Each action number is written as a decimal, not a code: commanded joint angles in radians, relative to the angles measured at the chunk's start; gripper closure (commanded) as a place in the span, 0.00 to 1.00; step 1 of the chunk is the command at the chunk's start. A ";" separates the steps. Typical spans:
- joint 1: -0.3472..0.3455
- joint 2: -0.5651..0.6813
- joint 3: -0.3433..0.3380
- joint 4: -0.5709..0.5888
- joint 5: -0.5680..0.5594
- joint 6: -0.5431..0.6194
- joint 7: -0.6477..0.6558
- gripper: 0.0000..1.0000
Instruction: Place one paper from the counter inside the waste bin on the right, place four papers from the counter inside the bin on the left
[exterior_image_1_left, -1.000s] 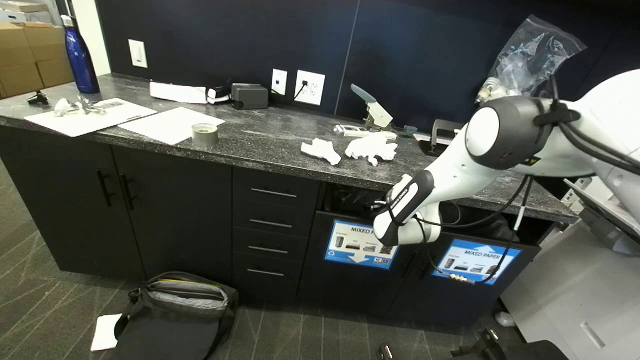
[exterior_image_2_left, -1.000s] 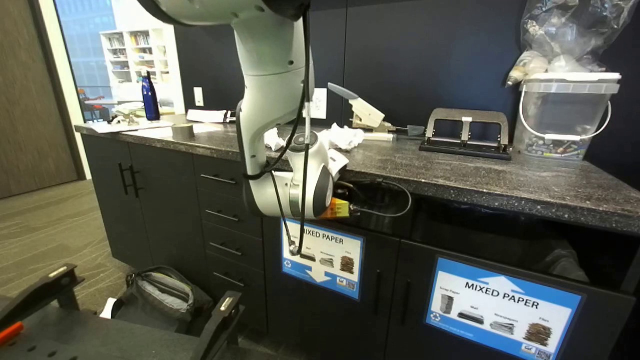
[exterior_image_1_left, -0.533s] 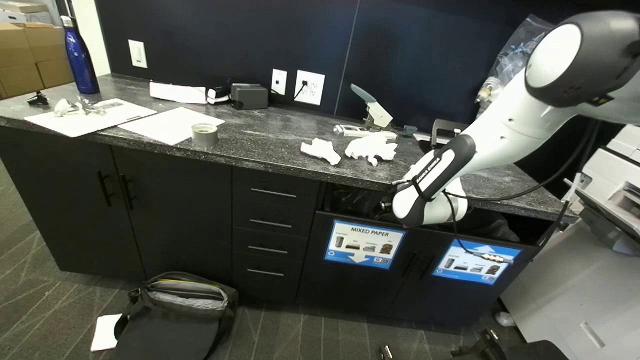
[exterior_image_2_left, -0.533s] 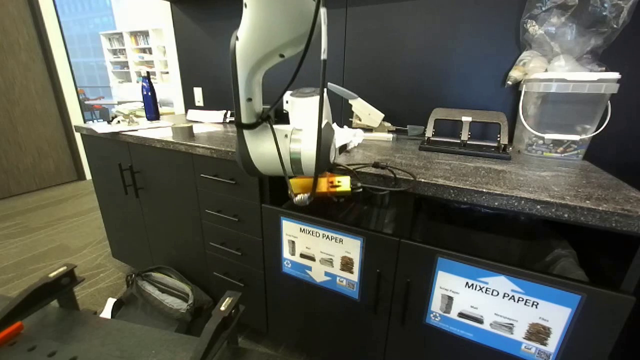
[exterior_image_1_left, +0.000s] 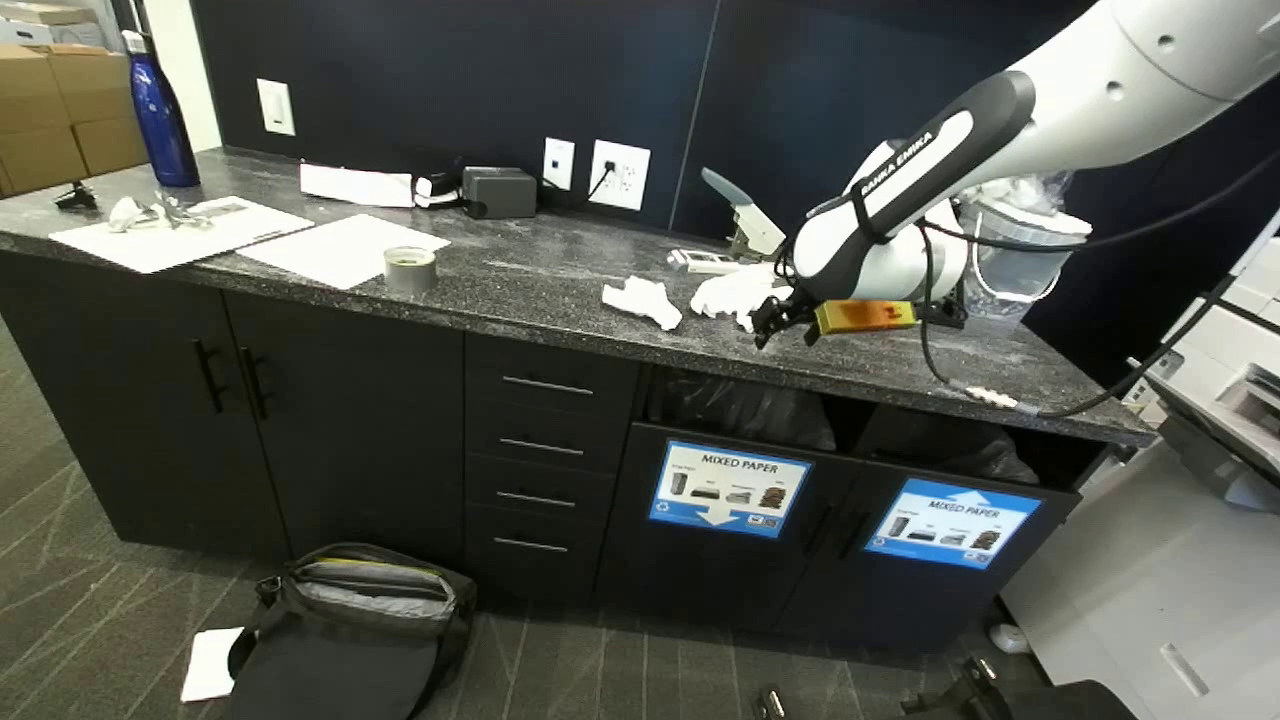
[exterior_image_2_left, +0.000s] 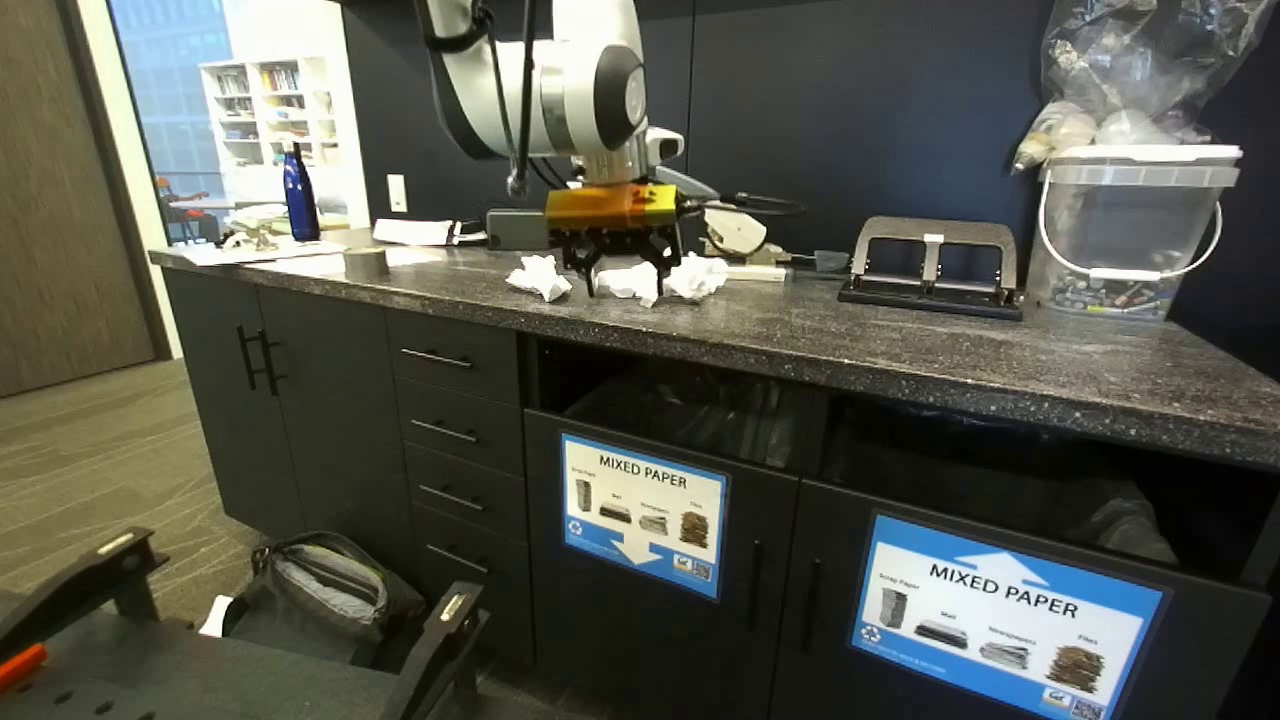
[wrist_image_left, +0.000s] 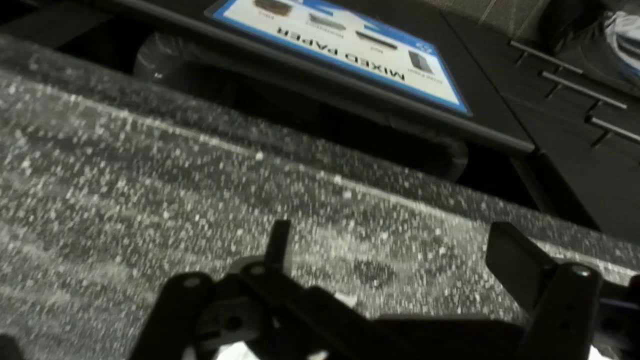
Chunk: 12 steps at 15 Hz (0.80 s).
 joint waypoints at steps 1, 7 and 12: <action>0.072 -0.035 -0.052 0.072 0.047 -0.054 0.025 0.00; 0.112 0.096 -0.112 0.290 0.075 -0.068 0.072 0.00; 0.099 0.269 -0.123 0.519 0.077 -0.071 0.056 0.00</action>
